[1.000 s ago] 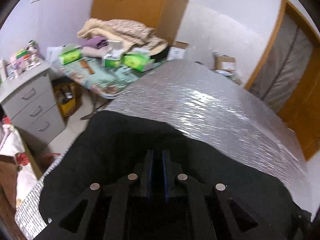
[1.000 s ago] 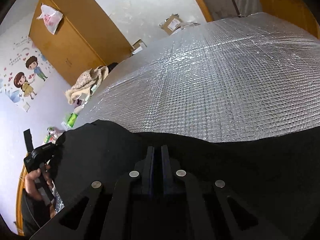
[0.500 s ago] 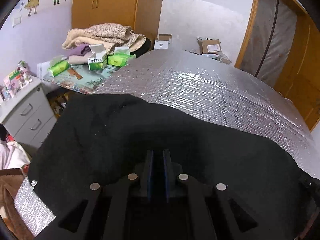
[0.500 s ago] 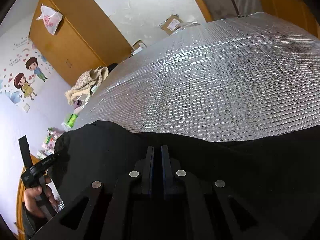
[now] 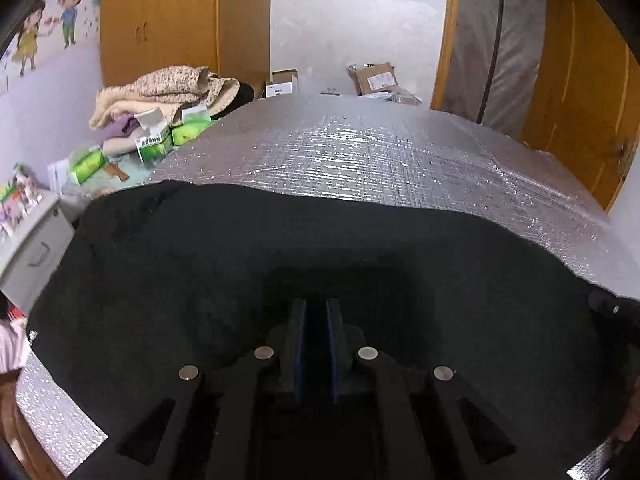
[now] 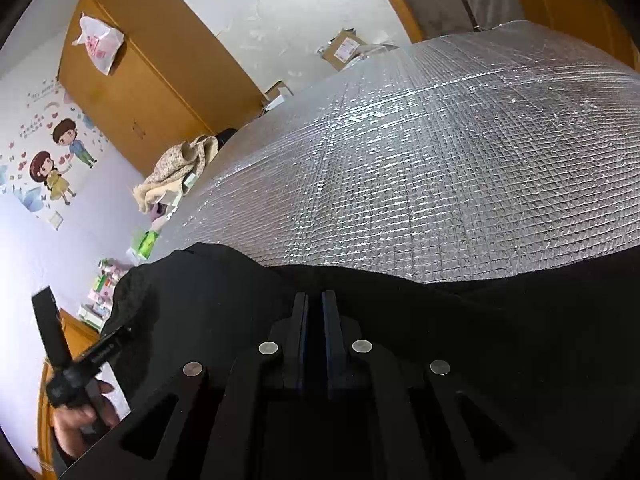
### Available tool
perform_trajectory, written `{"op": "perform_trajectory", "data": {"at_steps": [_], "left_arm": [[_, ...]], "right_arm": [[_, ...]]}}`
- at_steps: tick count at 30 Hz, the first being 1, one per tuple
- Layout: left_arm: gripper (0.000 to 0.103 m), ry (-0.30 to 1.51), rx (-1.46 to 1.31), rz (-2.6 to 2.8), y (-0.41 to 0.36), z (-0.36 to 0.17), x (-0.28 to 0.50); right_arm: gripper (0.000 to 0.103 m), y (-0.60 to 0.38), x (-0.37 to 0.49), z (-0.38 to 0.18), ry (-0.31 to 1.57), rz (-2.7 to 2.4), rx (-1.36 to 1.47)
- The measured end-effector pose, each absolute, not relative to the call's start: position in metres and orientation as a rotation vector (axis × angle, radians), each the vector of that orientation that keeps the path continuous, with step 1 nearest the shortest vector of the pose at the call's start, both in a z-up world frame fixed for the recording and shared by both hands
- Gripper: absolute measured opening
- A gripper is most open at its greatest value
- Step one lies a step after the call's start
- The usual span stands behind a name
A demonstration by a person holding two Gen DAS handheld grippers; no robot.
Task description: Fold clothes
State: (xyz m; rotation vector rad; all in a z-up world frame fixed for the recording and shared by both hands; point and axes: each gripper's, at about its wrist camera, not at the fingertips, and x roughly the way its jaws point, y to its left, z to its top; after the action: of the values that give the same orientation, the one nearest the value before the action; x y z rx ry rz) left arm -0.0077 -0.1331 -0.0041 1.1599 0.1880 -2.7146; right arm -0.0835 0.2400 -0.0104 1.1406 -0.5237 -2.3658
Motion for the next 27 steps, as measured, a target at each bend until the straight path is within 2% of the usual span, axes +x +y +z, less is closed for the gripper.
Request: {"op": "perform_trajectory", "data": {"at_steps": [8,15,18,27], "left_arm": [[0.01,0.185,1.155,-2.719,-0.134,-0.005,-0.006],[0.01,0.152,1.155,-2.71,-0.132,-0.005,-0.009],[0.01,0.119,1.16,-2.697,-0.13,-0.004,-0.011],[0.01,0.135,1.169,-2.705,-0.117,0.006,-0.006]], "right_arm": [[0.006,0.273,-0.079,-0.006,-0.648,-2.388,1.144],[0.007,0.383,-0.062,-0.001,-0.918,-2.684,1.13],[0.009,0.409,-0.051,0.003,-0.971,-2.738,1.097],[0.011,0.373,-0.054,0.009,-0.774,-2.568,1.118]]}}
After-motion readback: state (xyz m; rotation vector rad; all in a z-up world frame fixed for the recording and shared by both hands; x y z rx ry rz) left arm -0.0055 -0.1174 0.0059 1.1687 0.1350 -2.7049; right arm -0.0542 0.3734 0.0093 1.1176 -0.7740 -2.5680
